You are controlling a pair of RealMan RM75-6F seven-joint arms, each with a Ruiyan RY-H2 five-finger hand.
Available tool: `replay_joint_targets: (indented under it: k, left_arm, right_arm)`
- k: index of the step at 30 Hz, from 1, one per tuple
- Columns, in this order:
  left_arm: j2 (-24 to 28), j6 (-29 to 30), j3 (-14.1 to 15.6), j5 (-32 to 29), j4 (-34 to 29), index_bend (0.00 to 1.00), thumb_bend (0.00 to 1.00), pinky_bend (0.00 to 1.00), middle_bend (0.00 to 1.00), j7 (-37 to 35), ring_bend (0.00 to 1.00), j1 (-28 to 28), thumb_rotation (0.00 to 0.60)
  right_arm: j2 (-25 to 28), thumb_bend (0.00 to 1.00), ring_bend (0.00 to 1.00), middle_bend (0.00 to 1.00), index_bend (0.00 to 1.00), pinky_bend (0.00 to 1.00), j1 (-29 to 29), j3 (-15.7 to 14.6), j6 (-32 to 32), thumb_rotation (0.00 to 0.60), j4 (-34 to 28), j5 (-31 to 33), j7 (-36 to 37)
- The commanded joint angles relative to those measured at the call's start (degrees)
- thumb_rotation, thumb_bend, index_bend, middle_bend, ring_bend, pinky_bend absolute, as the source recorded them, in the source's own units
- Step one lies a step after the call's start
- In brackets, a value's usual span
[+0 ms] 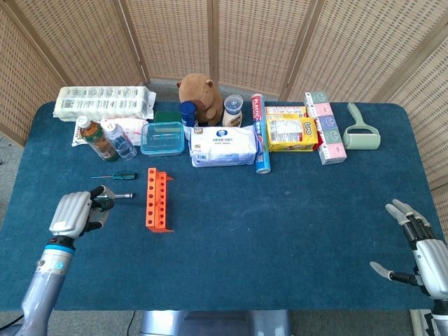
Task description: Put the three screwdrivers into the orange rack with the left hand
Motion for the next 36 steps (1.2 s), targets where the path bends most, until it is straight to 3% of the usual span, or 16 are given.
replay_joint_targets:
  k: [1, 11, 20, 26, 36]
  left_arm:
    - [4.0, 0.6, 1.3, 6.3, -2.5, 0.59, 0.42, 1.0, 0.97, -8.5, 1.0, 3.0, 0.6]
    - [12.6, -0.1, 3.6, 20.2, -2.8, 0.58, 0.42, 1.0, 0.97, -33.8, 1.0, 6.6, 0.6]
    - [15.9, 3.9, 7.4, 37.3, 5.8, 0.59, 0.42, 1.0, 0.97, -57.7, 1.0, 6.6, 0.6]
    - [17.3, 3.9, 10.3, 42.8, 7.5, 0.59, 0.42, 1.0, 0.97, -69.0, 1.0, 4.4, 0.6]
    - [14.9, 5.8, 11.6, 44.5, 10.5, 0.59, 0.42, 1.0, 0.97, -77.8, 1.0, 1.7, 0.6]
  right_arm:
    - [-0.2, 0.02, 0.0, 0.03, 0.07, 0.0, 0.1, 0.0, -0.2, 0.6, -0.2, 0.0, -0.6]
    - [-0.7, 0.02, 0.0, 0.03, 0.07, 0.0, 0.3, -0.3, -0.8, 0.6, -0.7, -0.3, -2.6]
    - [-0.9, 0.02, 0.0, 0.03, 0.07, 0.0, 0.4, -0.4, -1.0, 0.6, -1.0, -0.3, -3.6]
    - [-1.0, 0.02, 0.0, 0.03, 0.07, 0.0, 0.4, -0.4, -1.1, 0.6, -1.0, -0.3, -3.7]
    - [-0.7, 0.02, 0.0, 0.03, 0.07, 0.0, 0.3, -0.4, -0.6, 0.6, -0.8, -0.2, -2.7]
